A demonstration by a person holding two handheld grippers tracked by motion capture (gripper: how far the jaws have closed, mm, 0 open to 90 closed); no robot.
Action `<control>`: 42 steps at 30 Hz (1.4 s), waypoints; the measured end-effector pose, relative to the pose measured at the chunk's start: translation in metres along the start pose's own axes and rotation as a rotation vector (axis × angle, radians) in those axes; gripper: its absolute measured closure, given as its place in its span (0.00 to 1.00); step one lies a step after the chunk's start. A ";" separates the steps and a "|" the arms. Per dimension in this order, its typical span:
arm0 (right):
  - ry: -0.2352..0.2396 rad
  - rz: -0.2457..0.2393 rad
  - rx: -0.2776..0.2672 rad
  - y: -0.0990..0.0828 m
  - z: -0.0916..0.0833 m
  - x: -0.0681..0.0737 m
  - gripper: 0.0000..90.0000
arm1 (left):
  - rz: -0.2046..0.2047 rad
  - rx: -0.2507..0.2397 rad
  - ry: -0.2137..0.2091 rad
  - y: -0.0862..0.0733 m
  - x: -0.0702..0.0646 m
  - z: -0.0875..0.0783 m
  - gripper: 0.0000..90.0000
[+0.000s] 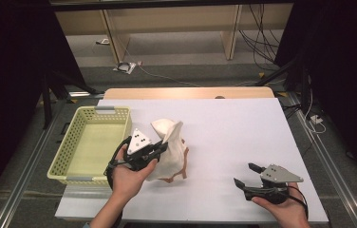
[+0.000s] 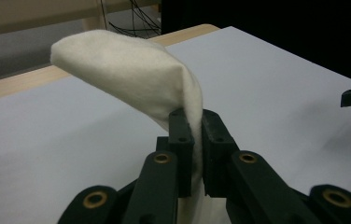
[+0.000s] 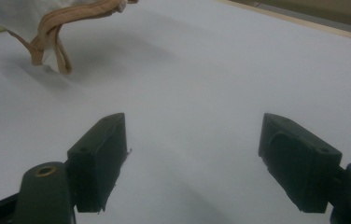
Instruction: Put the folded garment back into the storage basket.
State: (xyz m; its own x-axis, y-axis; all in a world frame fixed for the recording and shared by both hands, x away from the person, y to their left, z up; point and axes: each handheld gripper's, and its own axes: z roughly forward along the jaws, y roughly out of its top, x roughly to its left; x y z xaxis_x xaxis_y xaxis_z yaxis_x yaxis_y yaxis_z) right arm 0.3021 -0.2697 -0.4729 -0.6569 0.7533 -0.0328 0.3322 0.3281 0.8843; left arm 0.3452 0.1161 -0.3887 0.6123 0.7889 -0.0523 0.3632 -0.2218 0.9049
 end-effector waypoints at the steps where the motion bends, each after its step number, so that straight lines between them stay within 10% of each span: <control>1: 0.000 0.000 0.000 0.000 0.000 0.000 0.27 | -0.001 -0.002 0.000 0.000 0.000 0.000 0.93; 42: -0.003 0.001 -0.003 0.000 0.000 0.000 0.27 | -0.013 -0.027 0.022 0.004 0.010 -0.009 0.93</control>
State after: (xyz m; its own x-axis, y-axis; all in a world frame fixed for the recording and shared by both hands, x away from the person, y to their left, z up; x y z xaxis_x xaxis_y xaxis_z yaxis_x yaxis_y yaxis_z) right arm 0.3020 -0.2697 -0.4727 -0.6548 0.7551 -0.0333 0.3308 0.3259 0.8856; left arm 0.3467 0.1281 -0.3814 0.5916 0.8043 -0.0555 0.3520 -0.1958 0.9153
